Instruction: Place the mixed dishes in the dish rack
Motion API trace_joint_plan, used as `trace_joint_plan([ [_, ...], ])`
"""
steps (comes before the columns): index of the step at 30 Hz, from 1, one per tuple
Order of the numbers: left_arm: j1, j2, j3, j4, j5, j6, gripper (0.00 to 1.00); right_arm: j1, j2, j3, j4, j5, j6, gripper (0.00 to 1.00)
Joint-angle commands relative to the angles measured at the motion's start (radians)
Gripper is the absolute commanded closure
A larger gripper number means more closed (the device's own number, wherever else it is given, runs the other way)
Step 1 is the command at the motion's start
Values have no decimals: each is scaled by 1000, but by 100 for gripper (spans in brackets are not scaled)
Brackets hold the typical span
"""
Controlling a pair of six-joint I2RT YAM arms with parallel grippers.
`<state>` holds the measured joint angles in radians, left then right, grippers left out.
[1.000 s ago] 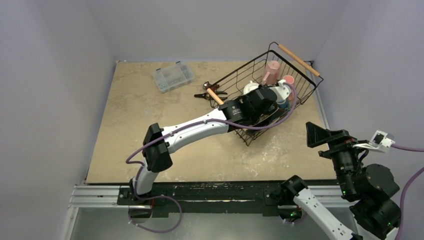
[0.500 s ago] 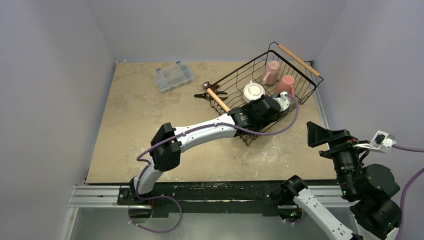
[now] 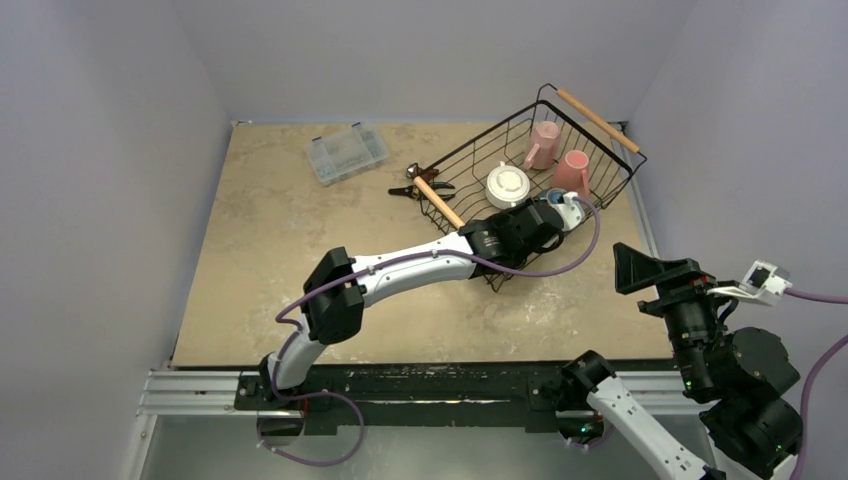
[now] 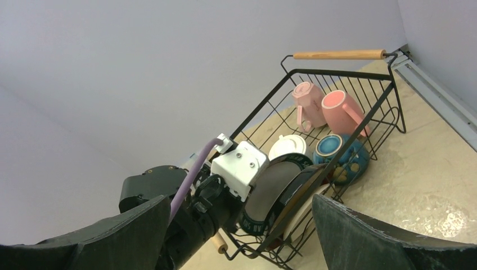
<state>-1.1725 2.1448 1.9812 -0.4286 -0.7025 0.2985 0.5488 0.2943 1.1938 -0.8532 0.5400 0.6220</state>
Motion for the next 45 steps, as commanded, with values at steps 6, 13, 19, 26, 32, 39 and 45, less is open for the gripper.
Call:
trace_joint_plan([
  [6, -10, -33, 48, -119, 214, -136, 63, 3, 22, 4, 33, 7, 11, 1],
  [13, -10, -97, 29, -144, 349, -209, 53, 3, 19, 4, 31, 9, 4, 1],
  [19, -9, -173, 13, -144, 398, -247, 40, 3, 19, 2, 26, 8, 1, 1],
  [26, -9, -316, -9, -155, 414, -289, 34, 3, 30, 6, 16, -11, -22, 1],
  [32, -6, -537, -135, -105, 365, -343, 33, 3, 75, 24, -9, -48, -62, 1],
  [39, 3, -968, -477, 77, 232, -399, 28, 3, 103, 24, 18, -92, -134, 1],
  [45, 7, -1346, -693, 90, 101, -427, 26, 3, 105, 31, 49, -110, -162, 1],
])
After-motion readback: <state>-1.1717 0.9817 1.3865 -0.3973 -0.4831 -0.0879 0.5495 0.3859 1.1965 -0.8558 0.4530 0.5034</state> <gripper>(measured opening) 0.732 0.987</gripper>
